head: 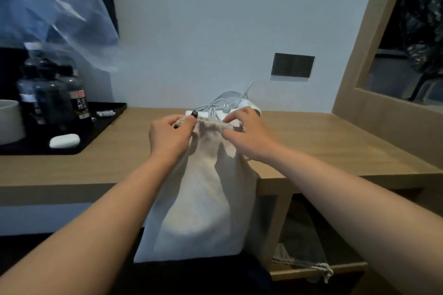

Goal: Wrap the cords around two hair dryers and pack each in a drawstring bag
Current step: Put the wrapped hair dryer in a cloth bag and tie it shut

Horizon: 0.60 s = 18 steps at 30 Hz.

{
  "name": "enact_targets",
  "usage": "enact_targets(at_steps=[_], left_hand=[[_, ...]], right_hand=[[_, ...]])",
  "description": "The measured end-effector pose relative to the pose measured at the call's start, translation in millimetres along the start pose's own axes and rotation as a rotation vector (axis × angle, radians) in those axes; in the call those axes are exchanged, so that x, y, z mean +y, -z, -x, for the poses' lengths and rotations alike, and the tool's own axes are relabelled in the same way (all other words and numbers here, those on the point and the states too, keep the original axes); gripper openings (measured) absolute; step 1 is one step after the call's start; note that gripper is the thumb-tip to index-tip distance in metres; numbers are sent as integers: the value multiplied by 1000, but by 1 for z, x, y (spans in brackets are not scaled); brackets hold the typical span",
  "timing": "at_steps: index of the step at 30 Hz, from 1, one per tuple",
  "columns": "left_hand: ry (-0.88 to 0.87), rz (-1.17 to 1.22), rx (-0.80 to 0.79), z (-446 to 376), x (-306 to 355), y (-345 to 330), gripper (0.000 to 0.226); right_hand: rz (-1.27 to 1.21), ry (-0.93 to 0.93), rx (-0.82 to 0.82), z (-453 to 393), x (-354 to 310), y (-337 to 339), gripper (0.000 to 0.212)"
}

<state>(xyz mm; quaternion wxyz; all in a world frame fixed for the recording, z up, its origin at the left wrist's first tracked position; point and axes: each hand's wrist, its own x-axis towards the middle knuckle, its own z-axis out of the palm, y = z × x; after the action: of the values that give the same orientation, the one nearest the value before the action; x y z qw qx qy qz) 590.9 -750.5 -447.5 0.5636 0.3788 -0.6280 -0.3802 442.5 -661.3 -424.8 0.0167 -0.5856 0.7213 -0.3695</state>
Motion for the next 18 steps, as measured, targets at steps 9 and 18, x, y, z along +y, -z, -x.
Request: enact_targets(at_steps=[9, 18], left_hand=[[286, 96, 4, -34, -65, -9, 17], [223, -10, 94, -36, -67, -16, 24]], right_hand=[[310, 60, 22, -59, 24, -35, 58], [422, 47, -178, -101, 32, -60, 84]])
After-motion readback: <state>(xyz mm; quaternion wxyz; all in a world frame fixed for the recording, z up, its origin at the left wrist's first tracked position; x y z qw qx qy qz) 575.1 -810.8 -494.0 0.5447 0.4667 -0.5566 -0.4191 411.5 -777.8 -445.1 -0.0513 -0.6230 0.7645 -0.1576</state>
